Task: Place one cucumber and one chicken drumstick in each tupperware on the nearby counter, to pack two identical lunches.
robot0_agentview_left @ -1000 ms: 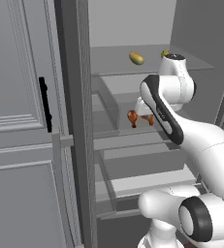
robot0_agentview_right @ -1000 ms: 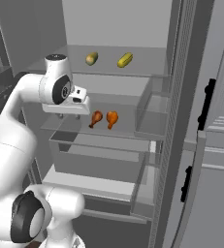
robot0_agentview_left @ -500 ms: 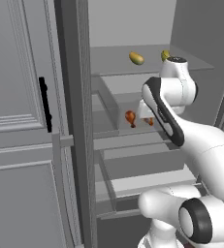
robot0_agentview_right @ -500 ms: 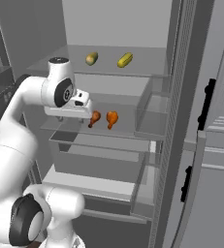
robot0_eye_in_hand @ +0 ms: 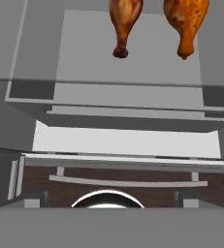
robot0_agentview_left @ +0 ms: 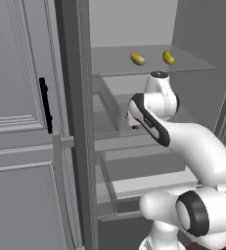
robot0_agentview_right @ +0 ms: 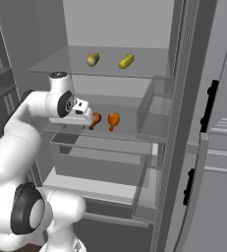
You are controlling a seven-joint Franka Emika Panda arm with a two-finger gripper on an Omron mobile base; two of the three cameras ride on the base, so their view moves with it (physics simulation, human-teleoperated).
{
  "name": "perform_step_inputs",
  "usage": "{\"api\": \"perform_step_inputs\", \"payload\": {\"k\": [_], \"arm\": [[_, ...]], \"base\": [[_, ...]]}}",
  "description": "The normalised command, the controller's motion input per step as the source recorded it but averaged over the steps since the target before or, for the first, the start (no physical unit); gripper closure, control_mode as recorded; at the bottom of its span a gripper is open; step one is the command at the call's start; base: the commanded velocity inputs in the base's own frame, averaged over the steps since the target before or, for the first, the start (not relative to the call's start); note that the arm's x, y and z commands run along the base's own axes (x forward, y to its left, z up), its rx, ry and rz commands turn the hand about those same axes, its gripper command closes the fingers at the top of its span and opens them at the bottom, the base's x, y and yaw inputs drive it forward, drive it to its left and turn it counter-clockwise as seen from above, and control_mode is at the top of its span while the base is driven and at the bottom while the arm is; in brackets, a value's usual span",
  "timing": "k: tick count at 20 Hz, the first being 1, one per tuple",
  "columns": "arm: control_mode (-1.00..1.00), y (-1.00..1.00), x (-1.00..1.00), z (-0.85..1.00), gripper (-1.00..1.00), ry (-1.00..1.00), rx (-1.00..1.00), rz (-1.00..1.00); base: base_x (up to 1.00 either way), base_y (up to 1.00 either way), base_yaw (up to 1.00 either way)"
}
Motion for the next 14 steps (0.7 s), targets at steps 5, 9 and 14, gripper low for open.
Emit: {"api": "perform_step_inputs", "payload": {"k": [5,9,14], "arm": [[-1.00,-0.01,0.68,-0.18,-1.00,0.00,-0.03,-0.02],[-1.00,-0.10,0.86,-0.06,-1.00,0.00,0.00,0.00],[-1.00,-0.08,0.74,-0.38,-1.00,0.00,0.00,0.00]], "base": [[0.00,0.00,0.00],[0.00,0.00,0.00],[0.00,0.00,0.00]]}}
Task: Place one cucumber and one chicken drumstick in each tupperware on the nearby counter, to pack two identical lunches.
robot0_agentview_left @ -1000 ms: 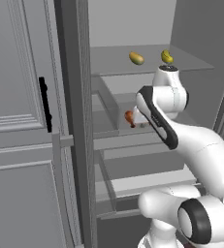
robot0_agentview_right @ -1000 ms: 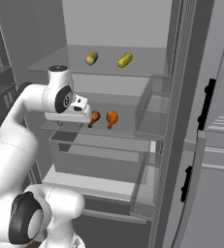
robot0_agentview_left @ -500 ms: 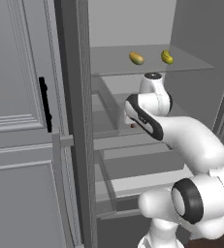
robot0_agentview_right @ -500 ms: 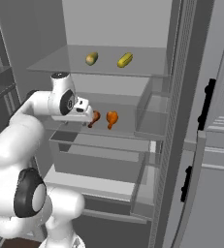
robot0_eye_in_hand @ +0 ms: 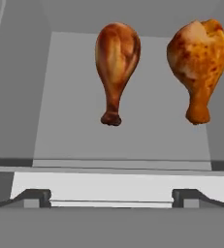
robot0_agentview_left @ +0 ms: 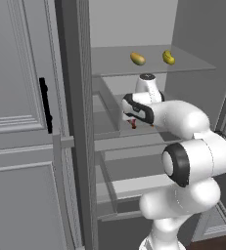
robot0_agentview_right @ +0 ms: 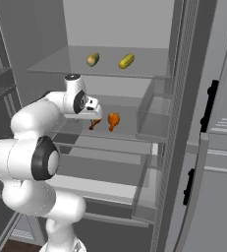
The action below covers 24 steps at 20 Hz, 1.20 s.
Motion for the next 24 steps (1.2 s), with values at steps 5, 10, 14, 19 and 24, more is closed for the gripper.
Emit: {"api": "perform_step_inputs", "payload": {"k": [5,10,14,19,24], "arm": [[-1.00,0.00,0.48,-0.50,-1.00,-0.03,0.00,0.00],[-1.00,0.00,0.41,-0.11,-1.00,-0.13,0.00,0.00],[-1.00,0.00,0.50,-0.06,-1.00,-0.10,0.00,0.00],[-1.00,0.00,0.26,-0.12,-1.00,-0.01,0.00,0.00],[-1.00,0.00,0.31,-0.14,-1.00,0.00,0.00,0.00]], "base": [[0.00,0.00,0.00],[0.00,0.00,0.00],[0.00,0.00,0.00],[0.00,0.00,0.00],[0.00,0.00,0.00]]}}
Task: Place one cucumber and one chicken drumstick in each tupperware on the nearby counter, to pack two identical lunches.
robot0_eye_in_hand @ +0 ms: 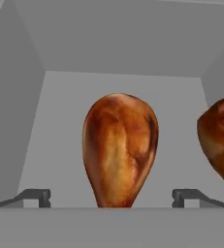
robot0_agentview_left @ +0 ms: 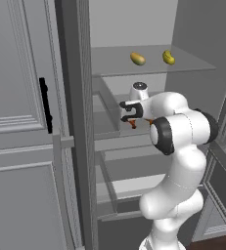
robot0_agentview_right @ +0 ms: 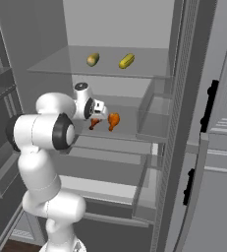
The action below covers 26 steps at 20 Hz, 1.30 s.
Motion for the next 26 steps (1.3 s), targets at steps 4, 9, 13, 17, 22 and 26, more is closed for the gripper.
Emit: {"api": "perform_step_inputs", "payload": {"k": [4,9,13,17,22,26], "arm": [[-1.00,0.00,0.21,-0.39,-1.00,0.00,0.00,0.00],[-1.00,0.00,0.07,-0.41,-1.00,0.00,0.00,0.00],[-1.00,0.00,0.01,-0.21,-1.00,0.00,0.00,0.00],[-1.00,0.00,0.00,0.00,1.00,0.00,0.00,0.00],[-1.00,0.00,-0.01,-0.01,1.00,0.00,0.00,0.00],[-1.00,-0.26,-0.65,0.05,1.00,0.00,0.00,0.00]], "base": [[0.00,0.00,0.00],[0.00,0.00,0.00],[0.00,0.00,0.00],[0.00,0.00,0.00],[0.00,0.00,0.00],[0.00,0.00,0.00]]}}
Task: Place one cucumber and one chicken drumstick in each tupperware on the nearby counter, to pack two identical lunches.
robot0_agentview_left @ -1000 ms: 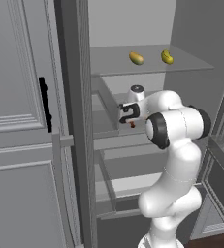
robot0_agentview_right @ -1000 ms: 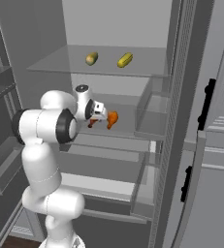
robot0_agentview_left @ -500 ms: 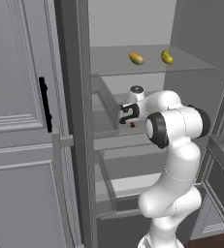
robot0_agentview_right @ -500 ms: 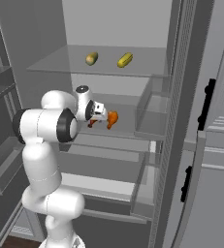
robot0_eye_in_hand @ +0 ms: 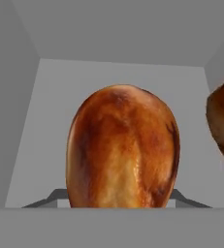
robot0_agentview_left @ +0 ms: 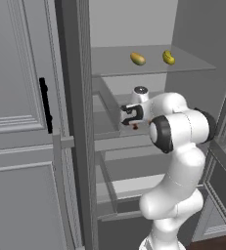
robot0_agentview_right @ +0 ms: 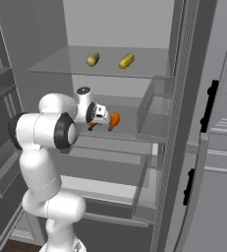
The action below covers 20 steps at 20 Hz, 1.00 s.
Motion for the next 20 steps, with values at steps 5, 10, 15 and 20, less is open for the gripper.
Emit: {"api": "perform_step_inputs", "payload": {"k": [5,10,15,20], "arm": [[-1.00,-0.34,-1.00,0.51,1.00,0.00,0.05,0.01],[-1.00,-0.15,-1.00,0.93,1.00,0.04,0.01,0.04],[-1.00,-0.23,-1.00,0.96,1.00,0.07,0.01,0.07],[-1.00,-0.05,-1.00,0.70,1.00,0.00,0.00,0.07]], "base": [[0.00,0.00,0.00],[0.00,0.00,0.00],[0.00,0.00,0.00],[0.00,0.00,0.00]]}}
